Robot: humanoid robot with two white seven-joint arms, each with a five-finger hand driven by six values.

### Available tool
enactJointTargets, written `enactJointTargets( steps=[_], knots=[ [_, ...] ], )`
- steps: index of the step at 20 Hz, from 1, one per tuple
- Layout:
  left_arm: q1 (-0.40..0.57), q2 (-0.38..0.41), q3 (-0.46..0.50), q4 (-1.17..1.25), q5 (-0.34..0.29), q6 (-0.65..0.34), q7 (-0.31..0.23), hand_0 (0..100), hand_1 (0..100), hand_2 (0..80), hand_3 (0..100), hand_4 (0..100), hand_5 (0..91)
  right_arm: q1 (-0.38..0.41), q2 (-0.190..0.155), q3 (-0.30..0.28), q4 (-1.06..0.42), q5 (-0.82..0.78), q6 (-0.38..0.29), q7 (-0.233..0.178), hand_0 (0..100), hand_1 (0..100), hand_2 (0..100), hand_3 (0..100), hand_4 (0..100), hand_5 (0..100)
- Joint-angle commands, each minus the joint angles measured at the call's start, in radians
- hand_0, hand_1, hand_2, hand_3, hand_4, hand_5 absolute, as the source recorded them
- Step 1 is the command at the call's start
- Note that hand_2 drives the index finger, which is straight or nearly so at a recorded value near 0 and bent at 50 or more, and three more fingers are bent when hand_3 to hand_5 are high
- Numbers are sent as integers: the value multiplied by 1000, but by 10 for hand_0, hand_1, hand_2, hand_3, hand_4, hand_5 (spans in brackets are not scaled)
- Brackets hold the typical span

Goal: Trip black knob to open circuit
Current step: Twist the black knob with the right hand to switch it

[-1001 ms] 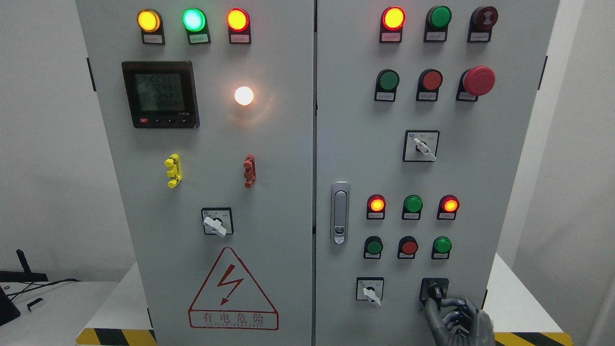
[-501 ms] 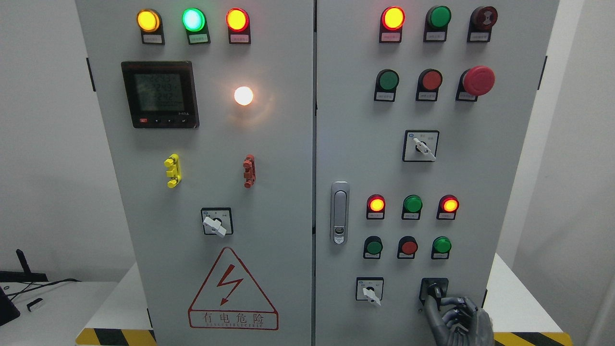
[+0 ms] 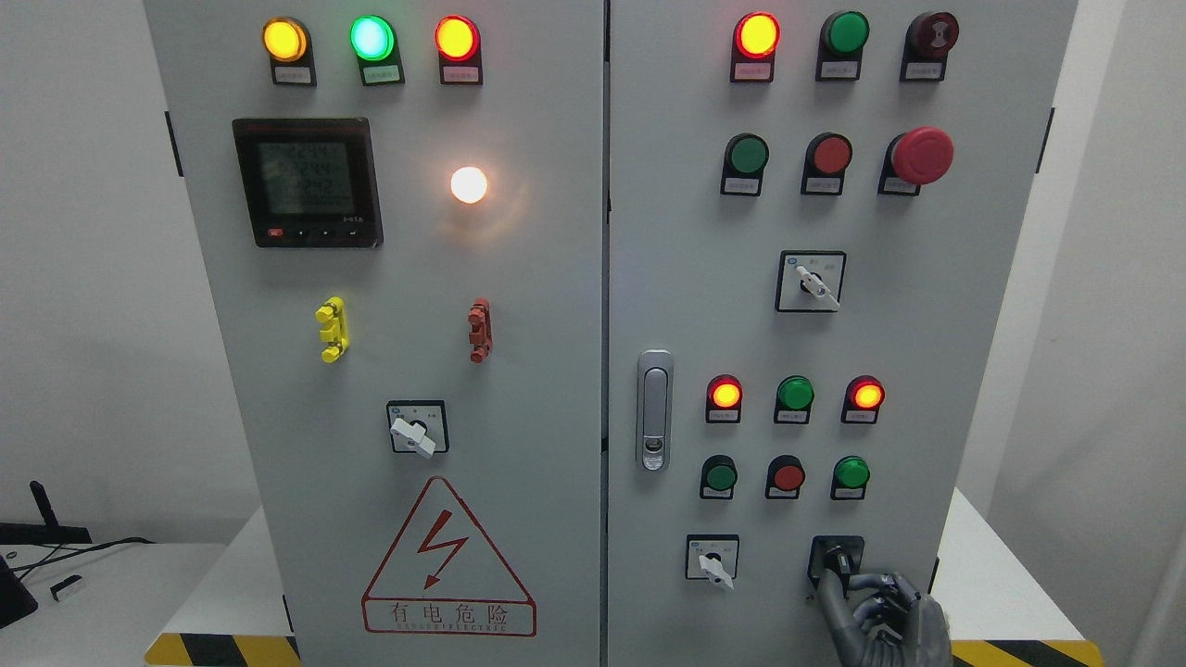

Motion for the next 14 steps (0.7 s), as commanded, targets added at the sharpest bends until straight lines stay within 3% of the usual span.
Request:
enactJointTargets(
  steps=[1, 14],
  knots=[
    [0, 0, 0, 1, -31, 1, 0, 120, 389, 0, 0, 0, 0, -1, 1, 26, 0, -2, 0, 1, 307, 648, 600, 890, 899, 992],
    [0, 1, 0, 1, -31, 1, 0, 120, 389, 0, 0, 0, 0, -4, 3, 37, -2, -3, 0, 4, 306, 641, 609, 898, 906, 993]
  ],
)
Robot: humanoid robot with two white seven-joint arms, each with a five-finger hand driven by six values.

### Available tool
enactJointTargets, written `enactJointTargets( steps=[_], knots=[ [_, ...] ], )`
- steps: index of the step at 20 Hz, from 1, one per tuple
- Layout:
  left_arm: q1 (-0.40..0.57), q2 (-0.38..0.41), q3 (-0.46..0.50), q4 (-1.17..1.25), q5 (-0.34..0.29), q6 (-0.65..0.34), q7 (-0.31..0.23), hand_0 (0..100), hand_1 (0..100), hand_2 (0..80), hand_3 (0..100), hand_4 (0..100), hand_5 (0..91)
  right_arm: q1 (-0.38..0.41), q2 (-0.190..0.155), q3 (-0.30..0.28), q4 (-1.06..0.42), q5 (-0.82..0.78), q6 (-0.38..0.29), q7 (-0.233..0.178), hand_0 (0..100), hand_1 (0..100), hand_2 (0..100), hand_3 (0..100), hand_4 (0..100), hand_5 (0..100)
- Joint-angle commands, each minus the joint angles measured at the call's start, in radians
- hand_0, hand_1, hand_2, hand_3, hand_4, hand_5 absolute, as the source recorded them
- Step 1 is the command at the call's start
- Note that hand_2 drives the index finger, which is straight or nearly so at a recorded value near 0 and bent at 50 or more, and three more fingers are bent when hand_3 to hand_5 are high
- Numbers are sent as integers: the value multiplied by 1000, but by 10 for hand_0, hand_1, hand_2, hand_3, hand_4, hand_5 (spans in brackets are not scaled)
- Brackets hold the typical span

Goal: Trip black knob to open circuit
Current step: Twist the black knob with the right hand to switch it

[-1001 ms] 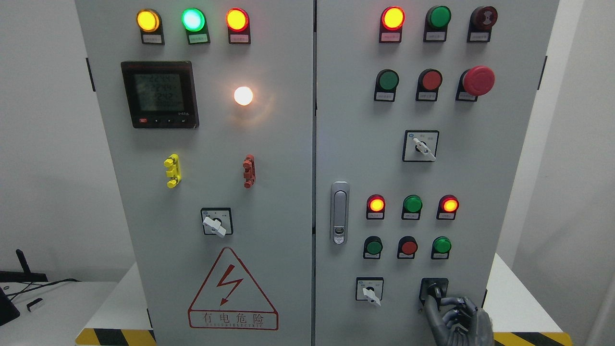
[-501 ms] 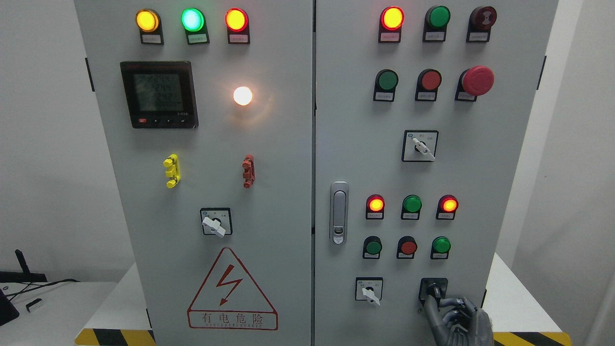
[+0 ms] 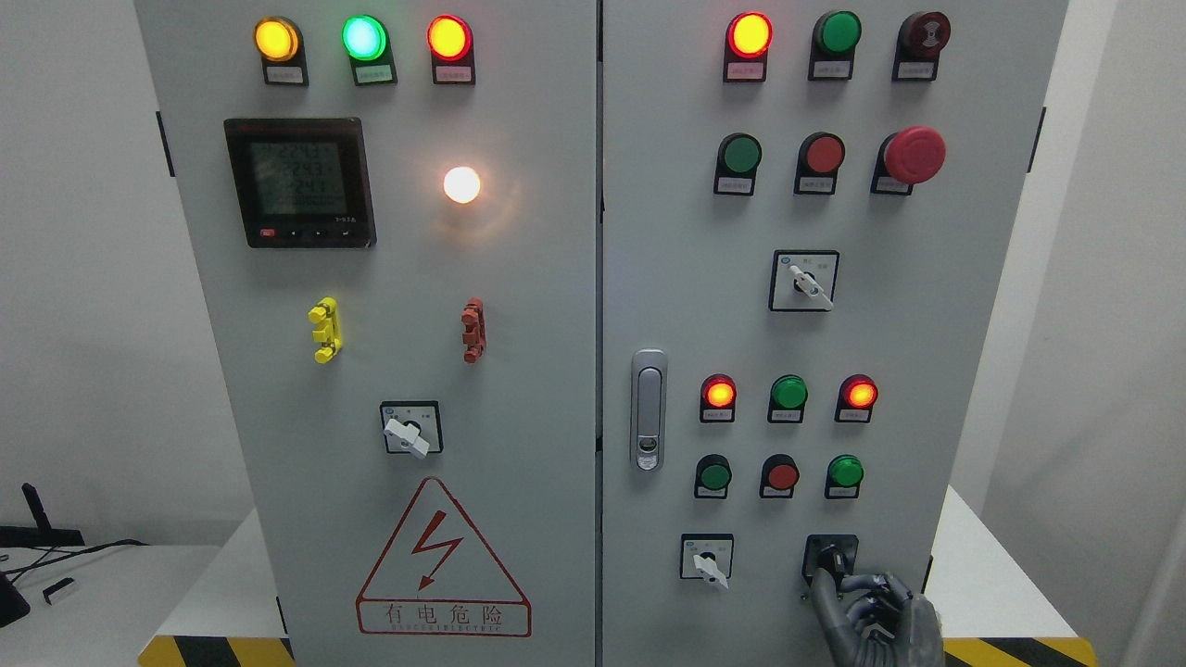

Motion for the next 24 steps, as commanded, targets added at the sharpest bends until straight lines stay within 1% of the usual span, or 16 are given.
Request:
enactJointTargets(
  steps=[1, 11, 24],
  knots=[
    [0, 1, 0, 1, -31, 0, 0, 120, 389, 0, 0, 0, 0, -3, 3, 17, -1, -1, -2, 4, 306, 638, 609, 899, 906, 993],
    [0, 1, 0, 1, -31, 0, 0, 120, 389, 0, 0, 0, 0, -3, 5, 28, 1, -2, -2, 7, 306, 627, 600, 901, 907, 994],
    [0, 1, 0, -1, -31, 0, 0, 120, 389, 0, 0, 0, 0, -6, 5, 23, 7, -5, -3, 8, 309, 622, 588, 904, 909, 994]
  ],
)
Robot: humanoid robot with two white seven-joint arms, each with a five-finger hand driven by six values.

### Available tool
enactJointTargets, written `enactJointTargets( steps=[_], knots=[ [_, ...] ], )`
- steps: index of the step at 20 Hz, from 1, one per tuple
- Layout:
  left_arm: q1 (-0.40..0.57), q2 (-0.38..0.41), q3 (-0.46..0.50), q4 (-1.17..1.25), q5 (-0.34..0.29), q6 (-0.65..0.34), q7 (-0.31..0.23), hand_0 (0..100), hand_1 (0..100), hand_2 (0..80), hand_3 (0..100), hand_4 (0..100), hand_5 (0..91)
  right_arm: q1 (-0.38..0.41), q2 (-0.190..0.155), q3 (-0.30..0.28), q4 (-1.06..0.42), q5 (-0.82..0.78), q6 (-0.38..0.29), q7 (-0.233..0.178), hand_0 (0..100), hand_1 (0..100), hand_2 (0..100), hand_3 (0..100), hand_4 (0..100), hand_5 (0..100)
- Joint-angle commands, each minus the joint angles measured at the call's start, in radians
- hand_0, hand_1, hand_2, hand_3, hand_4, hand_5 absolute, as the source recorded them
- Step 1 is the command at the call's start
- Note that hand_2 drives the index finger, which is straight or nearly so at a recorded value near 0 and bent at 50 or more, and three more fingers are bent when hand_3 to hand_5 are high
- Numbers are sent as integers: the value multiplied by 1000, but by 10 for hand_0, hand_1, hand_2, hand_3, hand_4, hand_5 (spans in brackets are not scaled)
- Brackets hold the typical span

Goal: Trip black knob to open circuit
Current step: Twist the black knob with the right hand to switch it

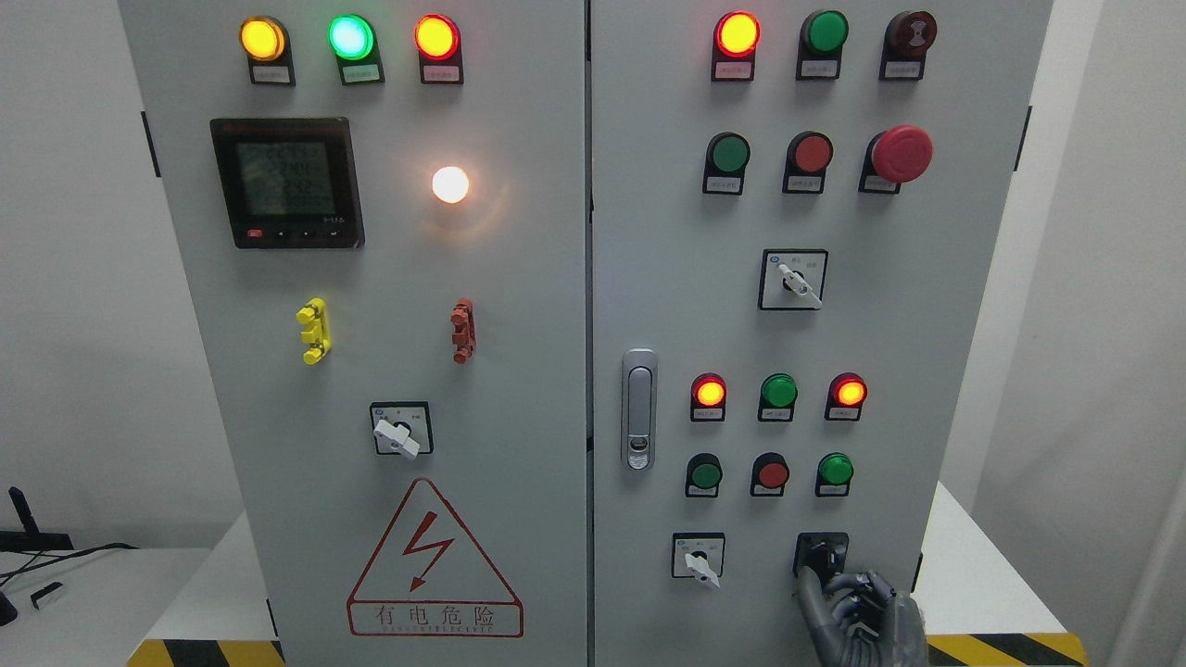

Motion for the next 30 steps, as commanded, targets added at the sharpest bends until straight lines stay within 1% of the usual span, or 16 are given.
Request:
enactJointTargets(
  steps=[1, 10, 12, 17, 20, 30],
  knots=[
    [0, -1, 0, 0, -31, 1, 0, 120, 389, 0, 0, 0, 0, -2, 1, 2, 3, -2, -2, 0, 310, 621, 587, 904, 910, 994],
    [0, 1, 0, 0, -31, 1, 0, 120, 389, 0, 0, 0, 0, -3, 4, 2, 3, -3, -9, 0, 312, 618, 573, 905, 912, 994],
    [0, 1, 0, 1, -31, 1, 0, 120, 389, 0, 0, 0, 0, -8, 11, 3, 3, -3, -9, 0, 313, 618, 571, 904, 913, 994],
    [0, 1, 0, 0, -31, 1, 0, 120, 389, 0, 0, 0, 0, -9, 16, 3, 3, -5, -6, 0, 314, 618, 577, 905, 915, 994],
    [0, 1, 0, 0, -31, 1, 0, 120, 389, 0, 0, 0, 0, -9, 17, 3, 3, -41, -3, 0, 314, 618, 580, 906, 918, 995],
    [0, -1, 0, 1, -31, 1, 0, 120, 389, 0, 0, 0, 0, -9, 17, 13, 3, -45, -2, 0, 315, 617, 584, 907, 918, 994]
  ],
)
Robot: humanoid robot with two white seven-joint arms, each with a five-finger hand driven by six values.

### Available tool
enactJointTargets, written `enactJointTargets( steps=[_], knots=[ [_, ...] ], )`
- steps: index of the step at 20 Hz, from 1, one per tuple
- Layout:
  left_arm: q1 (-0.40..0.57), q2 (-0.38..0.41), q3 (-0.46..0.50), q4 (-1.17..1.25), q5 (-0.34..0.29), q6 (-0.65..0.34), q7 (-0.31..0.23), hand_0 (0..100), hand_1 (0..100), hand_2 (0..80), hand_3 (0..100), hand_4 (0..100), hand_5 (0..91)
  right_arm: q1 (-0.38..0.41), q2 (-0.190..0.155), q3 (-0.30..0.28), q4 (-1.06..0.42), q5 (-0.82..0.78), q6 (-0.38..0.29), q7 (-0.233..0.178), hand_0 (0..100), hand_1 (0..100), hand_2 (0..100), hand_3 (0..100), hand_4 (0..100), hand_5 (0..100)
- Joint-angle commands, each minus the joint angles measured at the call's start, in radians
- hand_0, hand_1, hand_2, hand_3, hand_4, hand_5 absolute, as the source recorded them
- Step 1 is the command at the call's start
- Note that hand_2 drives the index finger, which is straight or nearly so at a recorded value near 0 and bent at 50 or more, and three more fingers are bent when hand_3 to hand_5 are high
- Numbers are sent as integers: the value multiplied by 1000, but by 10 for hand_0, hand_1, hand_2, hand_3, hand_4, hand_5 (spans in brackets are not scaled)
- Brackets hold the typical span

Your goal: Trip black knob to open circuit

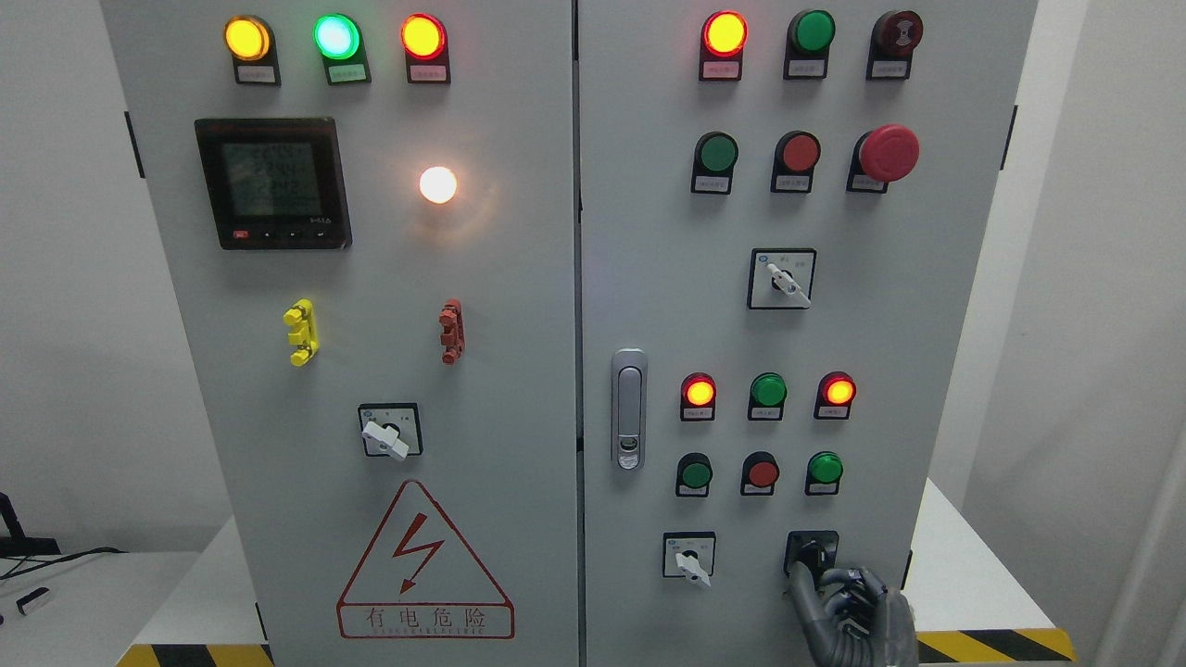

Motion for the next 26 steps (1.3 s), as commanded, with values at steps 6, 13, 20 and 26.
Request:
enactJointTargets(
  steps=[6, 13, 20, 26],
  knots=[
    [0, -1, 0, 0, -31, 1, 0, 120, 389, 0, 0, 0, 0, -2, 4, 11, 0, -27, -1, 0, 316, 617, 585, 908, 918, 995],
    [0, 1, 0, 1, -31, 1, 0, 120, 389, 0, 0, 0, 0, -2, 4, 14, 0, -27, -3, 0, 317, 618, 583, 909, 919, 995],
    [0, -1, 0, 0, -31, 1, 0, 120, 389, 0, 0, 0, 0, -2, 7, 25, 0, -34, -3, 0, 318, 617, 573, 908, 917, 995],
    [0, 1, 0, 1, -31, 1, 0, 120, 389, 0, 0, 0, 0, -9, 10, 24, 0, -35, -7, 0, 317, 618, 573, 908, 917, 996]
  ],
)
